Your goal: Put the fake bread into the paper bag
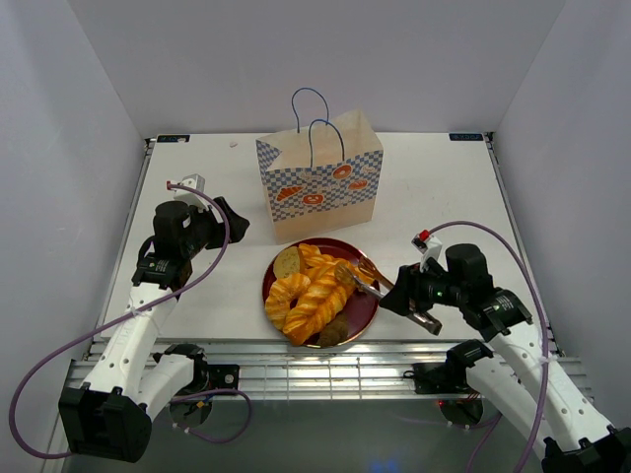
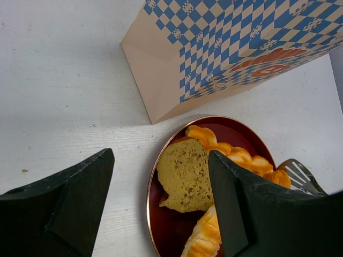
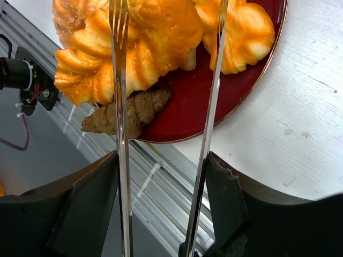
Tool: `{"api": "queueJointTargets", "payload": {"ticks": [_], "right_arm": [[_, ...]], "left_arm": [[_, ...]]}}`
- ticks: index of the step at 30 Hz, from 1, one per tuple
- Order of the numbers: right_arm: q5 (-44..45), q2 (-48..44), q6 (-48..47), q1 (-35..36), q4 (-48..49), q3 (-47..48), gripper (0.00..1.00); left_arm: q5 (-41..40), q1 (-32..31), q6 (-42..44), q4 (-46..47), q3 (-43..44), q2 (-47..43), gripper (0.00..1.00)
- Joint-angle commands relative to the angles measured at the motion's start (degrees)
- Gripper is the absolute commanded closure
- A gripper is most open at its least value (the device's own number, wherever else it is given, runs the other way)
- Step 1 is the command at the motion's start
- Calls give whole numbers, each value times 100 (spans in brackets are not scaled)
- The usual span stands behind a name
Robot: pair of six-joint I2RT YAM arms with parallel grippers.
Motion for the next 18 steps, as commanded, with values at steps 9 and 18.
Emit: {"api": "queueJointTargets", "payload": {"ticks": [9,18], "right_arm": [[-327,213,159,19,830,-276,31],[-643,424,300,19,1217,-329,32]], "left_arm": [[113,-23,37,117,20,-17,19],[113,-23,28,117,20,-43,19]]}}
